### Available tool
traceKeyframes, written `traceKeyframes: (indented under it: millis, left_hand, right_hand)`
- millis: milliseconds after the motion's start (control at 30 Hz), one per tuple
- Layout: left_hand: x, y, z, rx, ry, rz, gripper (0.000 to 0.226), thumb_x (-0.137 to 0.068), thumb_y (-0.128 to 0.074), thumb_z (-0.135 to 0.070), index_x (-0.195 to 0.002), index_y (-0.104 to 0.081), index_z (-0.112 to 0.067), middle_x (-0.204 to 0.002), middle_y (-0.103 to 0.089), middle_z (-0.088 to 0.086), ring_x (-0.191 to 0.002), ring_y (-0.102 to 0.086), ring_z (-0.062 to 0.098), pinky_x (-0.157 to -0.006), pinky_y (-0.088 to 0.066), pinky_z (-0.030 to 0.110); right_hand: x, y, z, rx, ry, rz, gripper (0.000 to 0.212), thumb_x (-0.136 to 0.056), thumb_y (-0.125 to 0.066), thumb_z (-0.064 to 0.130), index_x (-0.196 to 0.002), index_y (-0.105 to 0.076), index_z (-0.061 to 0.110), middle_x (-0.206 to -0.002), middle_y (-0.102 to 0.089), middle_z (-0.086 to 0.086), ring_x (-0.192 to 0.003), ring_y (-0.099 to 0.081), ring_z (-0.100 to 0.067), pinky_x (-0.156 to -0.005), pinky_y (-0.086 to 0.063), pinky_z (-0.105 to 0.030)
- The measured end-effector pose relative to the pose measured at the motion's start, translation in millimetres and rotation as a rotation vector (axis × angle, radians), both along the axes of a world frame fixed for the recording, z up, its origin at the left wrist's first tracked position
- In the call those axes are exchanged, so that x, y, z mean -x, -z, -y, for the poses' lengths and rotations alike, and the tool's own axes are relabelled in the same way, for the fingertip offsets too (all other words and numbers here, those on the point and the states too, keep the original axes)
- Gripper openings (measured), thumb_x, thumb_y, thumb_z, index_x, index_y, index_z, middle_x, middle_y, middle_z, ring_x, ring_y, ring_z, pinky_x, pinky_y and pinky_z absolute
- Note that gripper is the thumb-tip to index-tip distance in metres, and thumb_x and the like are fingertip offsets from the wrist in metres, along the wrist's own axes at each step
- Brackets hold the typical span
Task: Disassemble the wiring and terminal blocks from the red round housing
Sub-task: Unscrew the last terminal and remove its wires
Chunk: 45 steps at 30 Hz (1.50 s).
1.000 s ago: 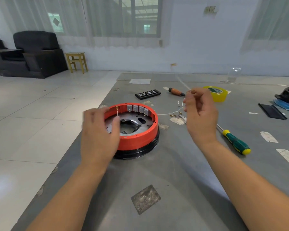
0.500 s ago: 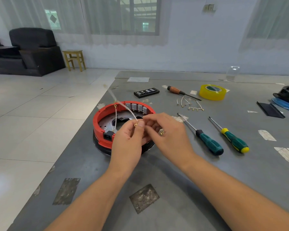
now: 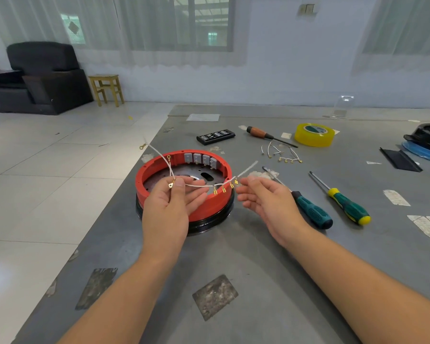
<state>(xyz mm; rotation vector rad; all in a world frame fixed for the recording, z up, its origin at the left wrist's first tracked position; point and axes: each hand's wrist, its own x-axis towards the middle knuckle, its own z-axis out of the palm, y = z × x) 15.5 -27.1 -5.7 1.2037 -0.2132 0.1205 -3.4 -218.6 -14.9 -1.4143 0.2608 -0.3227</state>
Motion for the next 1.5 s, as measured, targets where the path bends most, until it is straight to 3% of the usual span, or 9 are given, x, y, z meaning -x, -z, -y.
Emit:
traceKeyframes:
  millis: [133,300,500,733,833,1000,1200,1333,1500]
  left_hand:
    - [-1.0,1.5,-1.3,-0.055,-0.021,0.002,0.027,-0.113,-0.045,-0.019,-0.106,-0.066,-0.004,-0.093,-0.08,0.012,-0.09,-0.08,0.028,-0.08,-0.065,0.031]
    - [4.9,-3.8,1.6,0.012,0.003,-0.008,0.025,-0.108,-0.053,-0.031,-0.125,-0.064,-0.015,-0.098,-0.08,0.013,-0.095,-0.079,0.028,-0.079,-0.064,0.028]
    - [10.8,-1.0,11.0,0.315,0.21,-0.115,0.095,-0.085,-0.078,-0.027,-0.161,-0.022,-0.037,-0.123,-0.077,0.009,-0.117,-0.073,0.026,-0.091,-0.062,0.034]
    - [11.0,-4.3,7.8,0.504,0.309,-0.224,0.049,-0.093,-0.067,-0.007,-0.138,-0.047,-0.005,-0.131,-0.073,0.012,-0.122,-0.07,0.026,-0.101,-0.058,0.038]
    - [17.4,-1.7,13.2,0.333,0.212,-0.158,0.039,-0.092,-0.071,-0.008,-0.129,-0.057,-0.005,-0.117,-0.077,0.012,-0.113,-0.074,0.022,-0.094,-0.06,0.03]
    - [16.8,7.5,13.8,0.031,0.055,-0.089,0.021,-0.092,-0.077,-0.004,-0.108,-0.07,-0.014,-0.094,-0.078,0.007,-0.095,-0.076,0.024,-0.095,-0.06,0.041]
    - [12.8,12.0,9.2,-0.069,-0.029,-0.032,0.026,-0.089,-0.081,-0.006,-0.105,-0.067,-0.02,-0.092,-0.08,0.007,-0.087,-0.079,0.026,-0.089,-0.061,0.048]
    - [13.2,10.7,10.9,-0.053,-0.061,-0.023,0.033,-0.09,-0.079,-0.003,-0.108,-0.057,-0.02,-0.09,-0.08,0.009,-0.079,-0.08,0.028,-0.076,-0.065,0.036]
    - [19.7,14.6,18.6,-0.211,-0.056,-0.009,0.045,-0.086,-0.083,-0.002,-0.11,-0.05,-0.021,-0.088,-0.08,0.004,-0.081,-0.08,0.022,-0.081,-0.065,0.042]
  right_hand:
    - [-2.6,-2.2,-0.7,-0.264,-0.035,0.05,0.015,-0.098,-0.065,0.017,-0.104,-0.073,0.005,-0.095,-0.076,-0.01,-0.083,-0.07,-0.016,-0.071,-0.058,-0.023]
    - [-1.3,-1.9,2.4,-0.281,-0.028,0.064,0.007,-0.094,-0.069,0.011,-0.095,-0.075,0.007,-0.09,-0.074,-0.011,-0.08,-0.068,-0.017,-0.069,-0.058,-0.022]
    - [2.5,-1.9,-9.4,-0.342,0.005,0.176,0.005,-0.092,-0.071,0.009,-0.092,-0.073,0.004,-0.092,-0.074,-0.015,-0.083,-0.07,-0.02,-0.073,-0.059,-0.024]
    - [8.4,-0.5,-28.2,-0.438,-0.043,0.242,0.004,-0.093,-0.068,0.003,-0.096,-0.07,0.001,-0.095,-0.072,-0.016,-0.088,-0.072,-0.022,-0.075,-0.059,-0.024]
    - [12.0,0.5,-34.9,-0.417,-0.064,0.266,0.003,-0.092,-0.069,0.004,-0.094,-0.072,0.004,-0.094,-0.073,-0.015,-0.086,-0.072,-0.022,-0.075,-0.059,-0.025]
    - [16.7,0.3,-39.4,-0.343,-0.113,0.252,0.01,-0.092,-0.07,0.01,-0.1,-0.076,0.008,-0.093,-0.073,-0.015,-0.084,-0.071,-0.021,-0.076,-0.06,-0.026]
    - [16.6,1.9,-41.4,-0.278,-0.17,0.2,0.023,-0.092,-0.07,0.005,-0.115,-0.072,0.006,-0.095,-0.075,-0.013,-0.085,-0.071,-0.02,-0.076,-0.059,-0.025]
    - [16.3,3.4,-39.6,-0.244,-0.178,0.155,0.022,-0.093,-0.069,0.003,-0.114,-0.073,0.007,-0.098,-0.075,-0.016,-0.084,-0.07,-0.019,-0.075,-0.058,-0.025]
    - [17.3,6.3,-33.7,-0.182,-0.142,0.105,0.02,-0.092,-0.07,0.004,-0.111,-0.074,0.011,-0.091,-0.075,-0.01,-0.078,-0.068,-0.015,-0.068,-0.057,-0.023]
